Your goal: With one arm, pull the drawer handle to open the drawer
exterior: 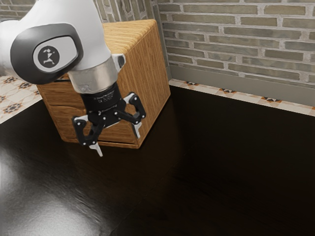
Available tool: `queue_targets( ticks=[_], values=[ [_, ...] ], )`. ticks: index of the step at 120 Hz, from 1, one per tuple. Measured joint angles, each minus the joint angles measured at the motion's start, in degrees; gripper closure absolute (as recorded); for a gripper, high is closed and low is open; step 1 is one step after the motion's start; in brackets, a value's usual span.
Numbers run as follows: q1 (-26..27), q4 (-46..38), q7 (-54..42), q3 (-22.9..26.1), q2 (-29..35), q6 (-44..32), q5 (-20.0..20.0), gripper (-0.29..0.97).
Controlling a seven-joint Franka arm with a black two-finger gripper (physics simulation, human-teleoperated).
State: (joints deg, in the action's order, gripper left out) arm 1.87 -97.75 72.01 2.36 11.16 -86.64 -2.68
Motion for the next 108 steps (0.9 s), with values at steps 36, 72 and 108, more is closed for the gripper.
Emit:
queue_targets(
  ticks=[36, 72, 108],
  values=[
    [0.74, 5.63, 7.24, -0.07, 0.02, -4.01, 3.41, 0.0],
    [-2.12, -1.92, 12.4, -3.6, 4.66, -13.74, 7.6, 0.0],
    [-5.21, -6.89, 17.02, -5.19, 8.03, -23.96, 8.58, 0.0]
  ],
)
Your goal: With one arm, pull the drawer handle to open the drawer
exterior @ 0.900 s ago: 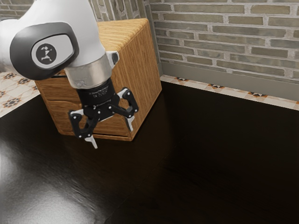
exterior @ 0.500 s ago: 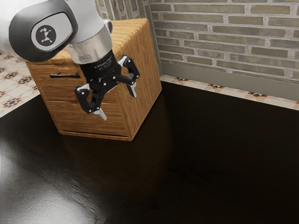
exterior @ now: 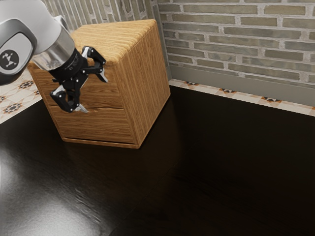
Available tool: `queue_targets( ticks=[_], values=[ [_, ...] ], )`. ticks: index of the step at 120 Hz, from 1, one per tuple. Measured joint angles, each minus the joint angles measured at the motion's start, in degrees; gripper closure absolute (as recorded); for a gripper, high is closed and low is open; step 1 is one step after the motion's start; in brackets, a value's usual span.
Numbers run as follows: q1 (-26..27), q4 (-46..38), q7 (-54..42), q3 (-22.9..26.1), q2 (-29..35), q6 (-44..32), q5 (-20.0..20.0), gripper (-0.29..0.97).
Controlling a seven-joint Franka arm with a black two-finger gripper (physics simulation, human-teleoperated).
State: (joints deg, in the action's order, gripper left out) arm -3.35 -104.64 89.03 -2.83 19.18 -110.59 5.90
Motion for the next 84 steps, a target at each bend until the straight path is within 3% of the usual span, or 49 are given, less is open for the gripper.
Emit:
queue_targets(
  ticks=[12, 32, 84],
  values=[
    [-1.7, -0.48, 1.17, -2.04, -0.43, -1.67, 0.0, 0.0],
    [-2.96, 5.18, 2.7, -4.65, -6.67, -3.9, 0.12, 0.0],
    [-5.83, 5.52, 4.33, -6.94, -10.25, -8.35, 0.36, 0.0]
  ],
)
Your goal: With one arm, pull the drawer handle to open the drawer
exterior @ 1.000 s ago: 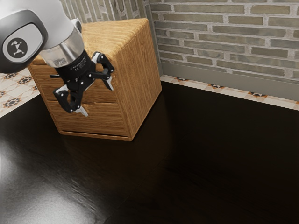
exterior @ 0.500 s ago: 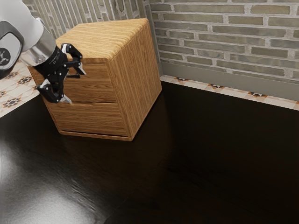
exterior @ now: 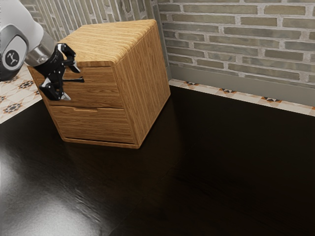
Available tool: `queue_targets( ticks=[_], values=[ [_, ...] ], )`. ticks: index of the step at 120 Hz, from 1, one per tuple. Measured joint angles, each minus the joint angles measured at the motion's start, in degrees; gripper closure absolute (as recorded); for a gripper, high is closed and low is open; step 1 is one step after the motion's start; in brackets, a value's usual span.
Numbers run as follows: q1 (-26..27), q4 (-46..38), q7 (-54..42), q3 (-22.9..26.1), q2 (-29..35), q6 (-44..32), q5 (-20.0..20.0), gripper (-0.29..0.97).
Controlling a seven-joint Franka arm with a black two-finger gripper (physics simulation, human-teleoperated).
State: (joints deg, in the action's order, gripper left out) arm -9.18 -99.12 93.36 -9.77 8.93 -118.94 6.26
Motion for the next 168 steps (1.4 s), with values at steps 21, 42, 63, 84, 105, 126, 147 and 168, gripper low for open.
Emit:
queue_targets(
  ticks=[21, 42, 63, 84, 105, 126, 147, 168],
  values=[
    [-0.85, 2.14, -0.16, -0.41, -2.91, -1.74, -0.27, 0.0],
    [-2.16, -0.28, -0.28, -0.58, -0.53, -3.39, -0.18, 0.0],
    [-2.74, -2.03, -0.39, -0.6, 0.72, -4.25, -0.04, 0.0],
    [-3.72, -2.05, -0.48, -0.61, -0.09, -5.37, -0.13, 0.0],
    [-5.58, -1.38, -0.59, -0.61, -1.66, -6.52, -0.33, 0.0],
    [-5.81, -0.54, -0.7, -0.56, -2.91, -7.01, -0.43, 0.0],
    [-5.32, -0.51, -0.78, -0.51, -2.98, -7.25, -0.45, 0.14],
    [-5.29, -0.12, -0.84, -0.35, -4.28, -8.06, -0.47, 0.33]
  ],
)
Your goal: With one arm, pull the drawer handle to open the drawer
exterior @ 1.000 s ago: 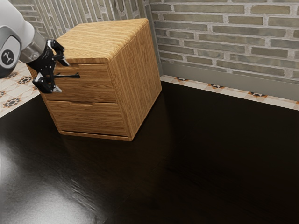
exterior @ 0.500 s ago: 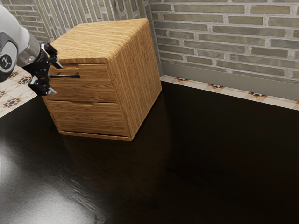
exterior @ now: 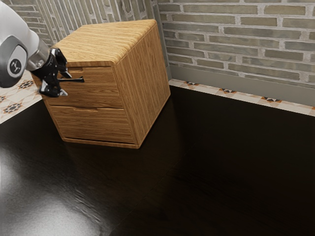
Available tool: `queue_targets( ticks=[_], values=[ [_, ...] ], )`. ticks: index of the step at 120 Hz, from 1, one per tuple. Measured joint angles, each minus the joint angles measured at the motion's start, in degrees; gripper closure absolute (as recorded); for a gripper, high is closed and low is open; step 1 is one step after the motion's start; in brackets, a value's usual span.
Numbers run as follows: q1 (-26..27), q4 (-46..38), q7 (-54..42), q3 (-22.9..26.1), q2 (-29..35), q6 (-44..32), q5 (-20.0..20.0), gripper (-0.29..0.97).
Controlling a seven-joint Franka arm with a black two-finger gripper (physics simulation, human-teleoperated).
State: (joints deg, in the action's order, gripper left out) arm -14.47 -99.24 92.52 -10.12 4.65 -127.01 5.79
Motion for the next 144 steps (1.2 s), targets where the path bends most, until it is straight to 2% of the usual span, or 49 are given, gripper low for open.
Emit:
queue_targets(
  ticks=[21, 66, 96, 122, 144],
  values=[
    [0.89, 0.53, -0.07, 0.18, -0.64, -0.96, 0.16, 0.38],
    [0.81, 0.26, -0.47, 0.51, -1.35, -3.09, 0.09, 0.4],
    [0.53, -0.37, -0.98, 0.37, -1.0, -3.57, -0.34, 0.5],
    [0.51, -3.93, -1.38, 0.3, 1.67, -3.63, -0.29, 0.54],
    [0.49, -9.24, -1.64, 0.28, 6.95, -3.7, -0.13, 0.55]
  ],
)
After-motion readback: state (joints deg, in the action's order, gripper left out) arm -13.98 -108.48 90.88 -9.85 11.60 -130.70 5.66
